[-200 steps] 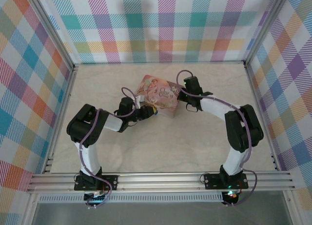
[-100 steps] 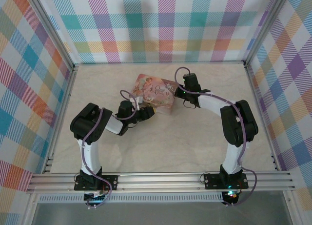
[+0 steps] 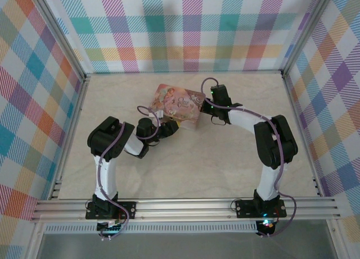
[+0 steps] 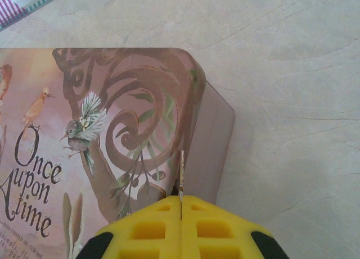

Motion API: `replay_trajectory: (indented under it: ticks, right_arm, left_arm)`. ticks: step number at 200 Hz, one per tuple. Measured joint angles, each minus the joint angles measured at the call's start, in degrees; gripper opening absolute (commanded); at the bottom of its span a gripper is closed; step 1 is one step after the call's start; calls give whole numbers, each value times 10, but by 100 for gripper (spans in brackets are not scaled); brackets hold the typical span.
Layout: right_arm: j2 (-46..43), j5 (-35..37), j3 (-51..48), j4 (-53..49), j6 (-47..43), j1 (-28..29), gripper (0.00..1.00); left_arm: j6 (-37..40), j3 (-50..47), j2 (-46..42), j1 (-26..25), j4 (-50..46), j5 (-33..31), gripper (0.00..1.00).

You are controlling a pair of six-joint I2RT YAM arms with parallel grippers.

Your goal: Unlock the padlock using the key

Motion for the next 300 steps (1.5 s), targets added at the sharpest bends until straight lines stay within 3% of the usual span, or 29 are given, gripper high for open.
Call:
replay_trajectory:
  ticks: [103, 196, 300]
  right_arm:
    - [10, -2, 8, 0, -4, 0, 0]
    - [13, -6, 9, 3, -3, 7, 0]
    - [46, -11, 58, -4, -17, 7, 0]
  left_arm:
    - [-6, -41, -4, 16, 28, 0, 31]
    - [-4, -32, -15, 31, 11, 11, 10]
    - [5, -29, -35, 33, -36, 25, 3]
